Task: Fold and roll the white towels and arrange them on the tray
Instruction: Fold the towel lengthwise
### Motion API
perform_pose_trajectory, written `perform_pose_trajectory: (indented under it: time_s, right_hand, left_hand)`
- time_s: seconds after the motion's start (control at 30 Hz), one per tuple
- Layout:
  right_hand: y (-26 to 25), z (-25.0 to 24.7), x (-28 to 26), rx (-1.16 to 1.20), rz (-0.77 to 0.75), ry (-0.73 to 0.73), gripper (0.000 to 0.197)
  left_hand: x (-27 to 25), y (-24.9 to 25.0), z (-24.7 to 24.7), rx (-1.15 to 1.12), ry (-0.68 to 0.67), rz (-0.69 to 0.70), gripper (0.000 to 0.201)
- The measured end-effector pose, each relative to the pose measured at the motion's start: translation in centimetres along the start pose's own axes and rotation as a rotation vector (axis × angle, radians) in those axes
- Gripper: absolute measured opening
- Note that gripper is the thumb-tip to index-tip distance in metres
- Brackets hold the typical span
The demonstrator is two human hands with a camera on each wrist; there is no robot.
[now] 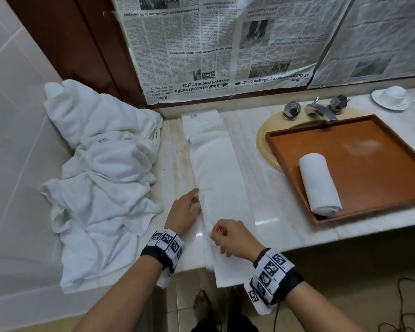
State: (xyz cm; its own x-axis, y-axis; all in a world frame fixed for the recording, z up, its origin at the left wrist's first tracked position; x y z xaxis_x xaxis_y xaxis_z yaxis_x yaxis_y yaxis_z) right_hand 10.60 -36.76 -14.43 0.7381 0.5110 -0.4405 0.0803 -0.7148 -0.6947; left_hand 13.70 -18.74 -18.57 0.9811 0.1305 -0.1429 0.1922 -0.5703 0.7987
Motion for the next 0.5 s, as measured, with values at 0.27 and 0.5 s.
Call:
perform_pose_trajectory:
  time_s: [0.27, 0.5]
  right_hand:
    - [1.8, -2.4, 5.2, -0.600, -0.240, 0.203, 0.068]
    - [7.0, -3.4, 7.4, -0.805, -0.127, 0.078, 0.065]
  left_hand:
    - [-2.7, 0.7, 3.0, 0.283, 0.034, -0.133, 0.058]
    - [-2.6, -0.9, 2.7, 0.490, -0.003, -0.256, 0.056]
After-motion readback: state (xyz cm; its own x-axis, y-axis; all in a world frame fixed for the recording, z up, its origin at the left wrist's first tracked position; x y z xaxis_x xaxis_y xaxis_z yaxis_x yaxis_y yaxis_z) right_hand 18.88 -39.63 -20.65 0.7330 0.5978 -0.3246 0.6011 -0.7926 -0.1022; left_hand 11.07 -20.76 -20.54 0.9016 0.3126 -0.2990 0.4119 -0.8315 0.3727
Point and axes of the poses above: each hand's wrist, its own x-axis towards the middle knuckle, its own z-axis out of the palm, y = z × x, the point moved 6 cm from there along x, towards the middle knuckle, and after that the axes turned 9 degrees about -x, right-handed, at the moved point
